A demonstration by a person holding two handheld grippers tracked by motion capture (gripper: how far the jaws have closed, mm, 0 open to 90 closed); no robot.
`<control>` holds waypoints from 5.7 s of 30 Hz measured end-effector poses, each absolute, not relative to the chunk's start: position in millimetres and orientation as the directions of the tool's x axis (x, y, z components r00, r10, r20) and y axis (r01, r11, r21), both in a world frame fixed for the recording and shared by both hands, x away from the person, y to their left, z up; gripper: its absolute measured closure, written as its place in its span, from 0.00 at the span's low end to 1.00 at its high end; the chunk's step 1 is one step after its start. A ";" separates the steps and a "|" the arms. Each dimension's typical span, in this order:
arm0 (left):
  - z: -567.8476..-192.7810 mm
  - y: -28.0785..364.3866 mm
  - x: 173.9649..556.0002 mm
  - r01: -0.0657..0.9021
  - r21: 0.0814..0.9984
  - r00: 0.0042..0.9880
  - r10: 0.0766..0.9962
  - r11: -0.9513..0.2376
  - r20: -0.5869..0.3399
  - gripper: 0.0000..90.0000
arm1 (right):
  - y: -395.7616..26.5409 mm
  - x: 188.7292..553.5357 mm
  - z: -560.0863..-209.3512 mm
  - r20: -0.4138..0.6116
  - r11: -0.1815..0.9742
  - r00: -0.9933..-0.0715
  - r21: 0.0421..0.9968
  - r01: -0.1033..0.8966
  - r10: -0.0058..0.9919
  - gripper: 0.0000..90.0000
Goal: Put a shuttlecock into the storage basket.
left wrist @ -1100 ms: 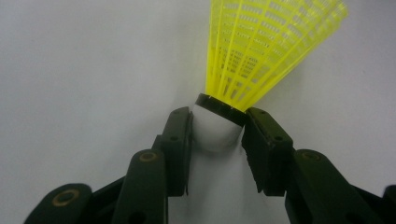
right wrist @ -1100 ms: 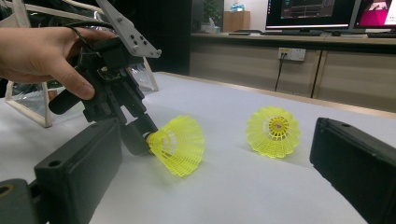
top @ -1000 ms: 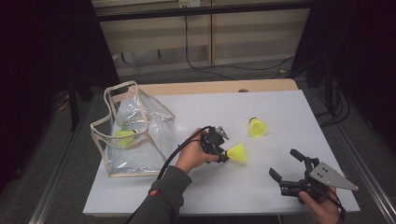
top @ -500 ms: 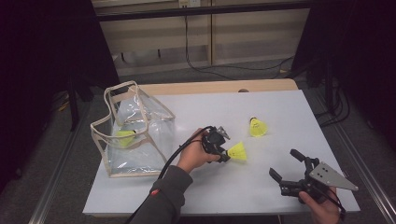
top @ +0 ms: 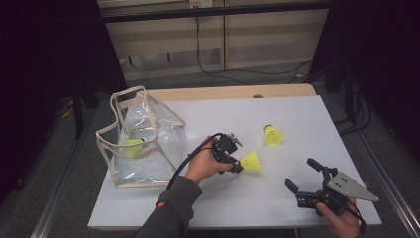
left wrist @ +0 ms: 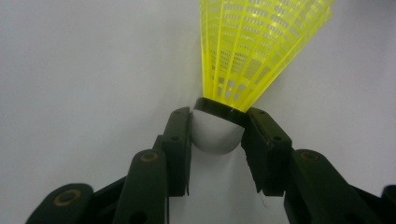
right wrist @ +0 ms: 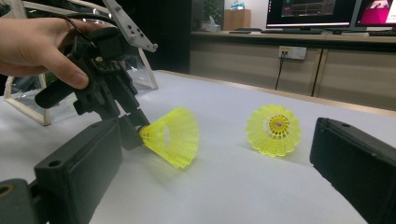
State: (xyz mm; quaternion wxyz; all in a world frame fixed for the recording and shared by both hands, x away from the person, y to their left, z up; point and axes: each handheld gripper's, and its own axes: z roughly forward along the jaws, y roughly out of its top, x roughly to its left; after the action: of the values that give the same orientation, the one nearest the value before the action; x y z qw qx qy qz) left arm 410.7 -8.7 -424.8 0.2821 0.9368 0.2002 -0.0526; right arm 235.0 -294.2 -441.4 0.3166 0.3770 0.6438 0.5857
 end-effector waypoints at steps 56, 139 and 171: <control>-390.0 16.7 411.6 0.513 0.462 0.858 0.422 -0.723 -0.292 0.70 | -294.3 233.5 -441.0 0.029 0.032 -0.512 0.994 0.109 0.859 0.02; -307.8 47.4 413.2 0.584 0.440 0.811 0.505 -0.682 -0.294 0.70 | -294.3 233.1 -440.8 0.026 0.035 -0.513 0.994 0.108 0.858 0.02; -285.0 64.9 417.9 0.628 0.439 0.778 0.541 -0.643 -0.320 0.70 | -293.7 233.2 -440.8 0.026 0.034 -0.516 0.994 0.108 0.856 0.02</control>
State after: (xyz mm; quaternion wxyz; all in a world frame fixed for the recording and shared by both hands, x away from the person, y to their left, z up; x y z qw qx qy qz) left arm 417.9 64.9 -285.0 0.2716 0.9028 0.3238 -0.0795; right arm 233.2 -293.7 -440.8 0.3197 0.3742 0.6442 0.5855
